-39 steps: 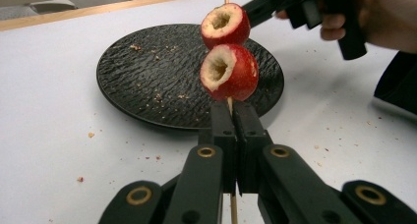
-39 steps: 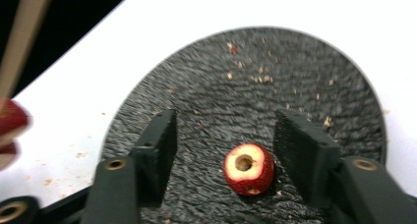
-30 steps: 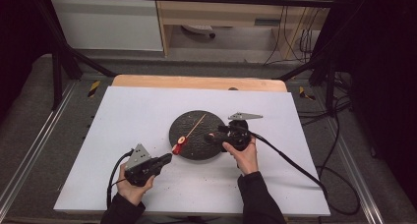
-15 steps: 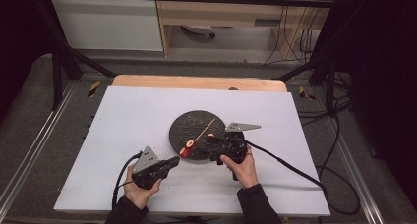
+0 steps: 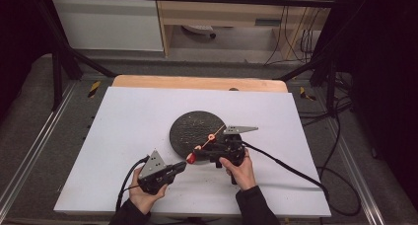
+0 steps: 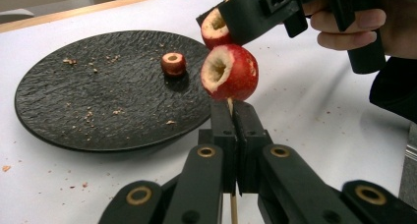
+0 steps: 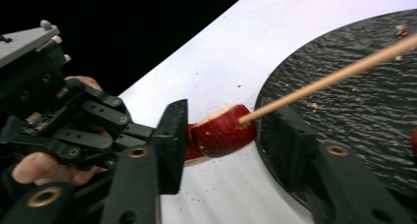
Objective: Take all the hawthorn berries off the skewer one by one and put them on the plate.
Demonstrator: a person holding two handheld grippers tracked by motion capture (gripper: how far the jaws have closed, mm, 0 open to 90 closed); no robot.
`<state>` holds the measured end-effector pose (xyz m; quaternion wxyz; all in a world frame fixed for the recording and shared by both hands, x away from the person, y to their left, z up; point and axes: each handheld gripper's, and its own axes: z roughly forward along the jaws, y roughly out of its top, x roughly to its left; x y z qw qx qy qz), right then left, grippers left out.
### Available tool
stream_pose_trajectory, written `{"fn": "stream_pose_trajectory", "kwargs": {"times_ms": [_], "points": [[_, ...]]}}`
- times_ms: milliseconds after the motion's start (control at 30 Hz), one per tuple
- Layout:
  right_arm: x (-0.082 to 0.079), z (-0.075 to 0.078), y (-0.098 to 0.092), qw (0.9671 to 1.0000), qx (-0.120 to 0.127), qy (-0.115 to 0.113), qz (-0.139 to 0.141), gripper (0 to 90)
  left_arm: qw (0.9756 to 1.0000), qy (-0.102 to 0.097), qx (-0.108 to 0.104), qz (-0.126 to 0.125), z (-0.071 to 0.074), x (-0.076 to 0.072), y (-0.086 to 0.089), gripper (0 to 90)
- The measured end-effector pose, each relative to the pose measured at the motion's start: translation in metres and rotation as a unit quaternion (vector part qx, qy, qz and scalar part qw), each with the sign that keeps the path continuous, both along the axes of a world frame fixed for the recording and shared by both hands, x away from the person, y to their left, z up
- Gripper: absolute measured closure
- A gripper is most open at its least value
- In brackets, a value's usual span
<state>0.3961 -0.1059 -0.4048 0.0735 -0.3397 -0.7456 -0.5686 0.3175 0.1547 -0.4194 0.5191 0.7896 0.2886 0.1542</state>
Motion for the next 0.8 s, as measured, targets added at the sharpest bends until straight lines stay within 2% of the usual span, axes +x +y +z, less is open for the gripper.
{"fn": "stream_pose_trajectory", "kwargs": {"times_ms": [67, 233, 567, 800], "points": [[0.000, 0.000, 0.000, 1.0000, 0.003, 0.006, 0.006, 59.8, 1.0000, 0.000, 0.000, -0.001, 0.000, 0.000, 0.000, 88.4], [0.000, 0.002, -0.001, 0.9999, 0.003, 0.012, 0.007, 60.6, 1.0000, -0.001, 0.000, -0.002, 0.000, 0.000, 0.000, 88.4], [0.010, 0.015, -0.012, 0.9997, 0.005, 0.002, -0.023, 60.8, 1.0000, -0.002, -0.005, 0.002, 0.001, 0.001, 0.005, 88.4], [0.024, 0.030, -0.026, 0.9986, 0.010, -0.005, -0.051, 60.9, 1.0000, -0.003, -0.006, 0.006, 0.001, 0.002, 0.009, 88.4]]}}
